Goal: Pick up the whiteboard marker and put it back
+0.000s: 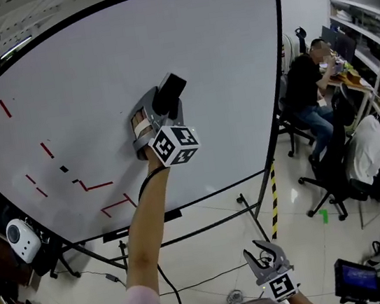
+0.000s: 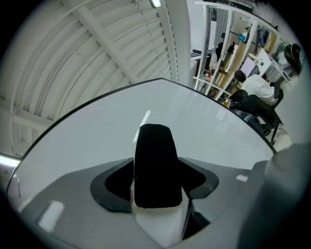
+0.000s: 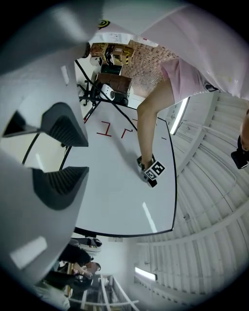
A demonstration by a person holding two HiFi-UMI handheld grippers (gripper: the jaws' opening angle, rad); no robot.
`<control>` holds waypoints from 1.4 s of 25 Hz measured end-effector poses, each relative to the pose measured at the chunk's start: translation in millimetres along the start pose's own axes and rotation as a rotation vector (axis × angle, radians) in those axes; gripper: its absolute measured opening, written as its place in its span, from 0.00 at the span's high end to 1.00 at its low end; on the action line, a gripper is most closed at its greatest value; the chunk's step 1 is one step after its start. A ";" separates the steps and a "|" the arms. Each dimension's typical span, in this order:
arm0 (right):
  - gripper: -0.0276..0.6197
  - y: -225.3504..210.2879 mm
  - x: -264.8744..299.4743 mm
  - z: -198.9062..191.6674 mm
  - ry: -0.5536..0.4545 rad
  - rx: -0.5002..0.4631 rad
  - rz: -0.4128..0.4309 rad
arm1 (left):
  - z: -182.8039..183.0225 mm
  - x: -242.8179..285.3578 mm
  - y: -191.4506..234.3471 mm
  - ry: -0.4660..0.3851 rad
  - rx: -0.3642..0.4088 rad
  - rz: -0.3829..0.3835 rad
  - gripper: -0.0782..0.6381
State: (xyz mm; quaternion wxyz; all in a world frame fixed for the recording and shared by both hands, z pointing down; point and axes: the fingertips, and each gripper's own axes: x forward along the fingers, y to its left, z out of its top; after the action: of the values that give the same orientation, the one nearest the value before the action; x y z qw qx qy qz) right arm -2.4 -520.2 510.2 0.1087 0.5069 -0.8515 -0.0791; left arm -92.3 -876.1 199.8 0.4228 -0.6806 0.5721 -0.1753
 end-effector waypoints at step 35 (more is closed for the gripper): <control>0.77 169.0 -529.6 55.7 -0.214 0.204 0.028 | 259.3 -872.2 -76.3 -0.098 -0.760 0.089 0.51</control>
State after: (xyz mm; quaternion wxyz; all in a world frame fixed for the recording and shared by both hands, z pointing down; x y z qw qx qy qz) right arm 84.8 27.4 442.4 -0.0338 0.4921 -0.8688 -0.0443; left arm -104.6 28.7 322.2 0.1745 -0.7707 0.6045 0.1004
